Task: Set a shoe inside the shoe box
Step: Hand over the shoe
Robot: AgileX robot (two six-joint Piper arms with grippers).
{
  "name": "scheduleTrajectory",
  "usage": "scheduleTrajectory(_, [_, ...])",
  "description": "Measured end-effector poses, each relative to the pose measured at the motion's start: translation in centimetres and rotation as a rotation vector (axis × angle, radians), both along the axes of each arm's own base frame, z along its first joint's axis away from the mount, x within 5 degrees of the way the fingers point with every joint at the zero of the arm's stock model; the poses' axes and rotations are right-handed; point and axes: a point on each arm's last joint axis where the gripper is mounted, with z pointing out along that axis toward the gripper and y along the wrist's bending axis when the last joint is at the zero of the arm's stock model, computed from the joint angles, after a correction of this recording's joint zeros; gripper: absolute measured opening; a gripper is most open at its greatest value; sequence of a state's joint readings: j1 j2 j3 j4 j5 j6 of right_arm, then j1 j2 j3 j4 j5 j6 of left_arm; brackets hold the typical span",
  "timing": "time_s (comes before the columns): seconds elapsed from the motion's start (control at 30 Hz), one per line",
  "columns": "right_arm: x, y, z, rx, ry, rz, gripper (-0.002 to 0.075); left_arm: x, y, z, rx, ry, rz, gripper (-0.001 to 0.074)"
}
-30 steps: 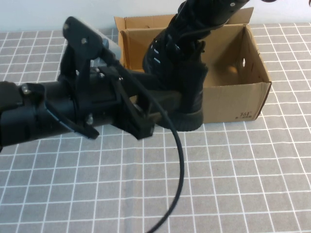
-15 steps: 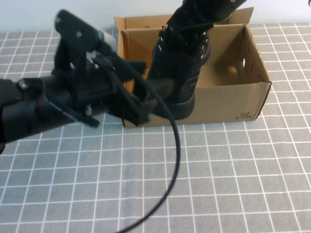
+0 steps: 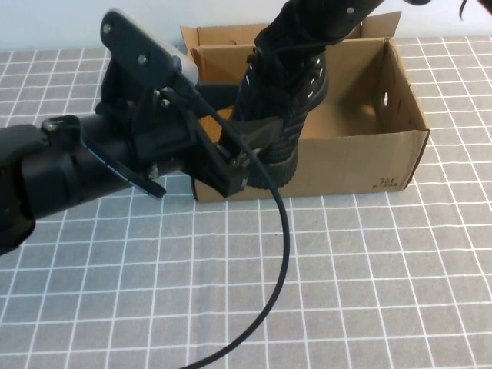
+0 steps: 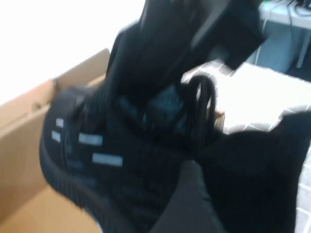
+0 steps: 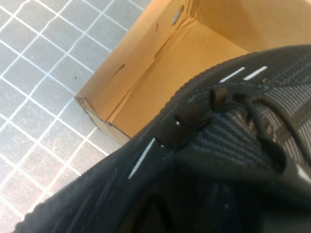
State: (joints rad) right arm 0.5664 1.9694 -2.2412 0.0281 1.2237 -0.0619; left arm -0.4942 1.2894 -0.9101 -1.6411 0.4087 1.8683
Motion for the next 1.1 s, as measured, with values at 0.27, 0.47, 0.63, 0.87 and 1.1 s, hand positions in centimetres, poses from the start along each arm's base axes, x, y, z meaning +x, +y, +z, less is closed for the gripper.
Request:
scheduleTrajectory(0.27, [0.0, 0.2, -0.1, 0.013, 0.011, 0.004, 0.0, 0.9, -0.8, -1.2, 0.046, -0.035, -0.05, 0.0566])
scheduleTrajectory(0.47, [-0.2, 0.3, -0.1, 0.035, 0.025, 0.014, 0.0, 2.3, -1.5, -3.1, 0.089, 0.003, -0.046, 0.0573])
scheduleTrajectory(0.63, [-0.1, 0.3, -0.1, 0.039, 0.029, 0.015, 0.0, 4.0, -2.1, -3.9, 0.113, 0.02, -0.019, 0.0573])
scheduleTrajectory(0.87, [0.2, 0.2, -0.3, 0.036, 0.033, 0.009, 0.0, 5.9, -2.2, -4.2, 0.144, 0.023, 0.066, 0.0573])
scheduleTrajectory(1.1, [0.2, 0.2, -0.4, 0.033, 0.033, 0.01, 0.0, 6.2, -2.1, -4.5, 0.157, 0.028, 0.1, 0.0502])
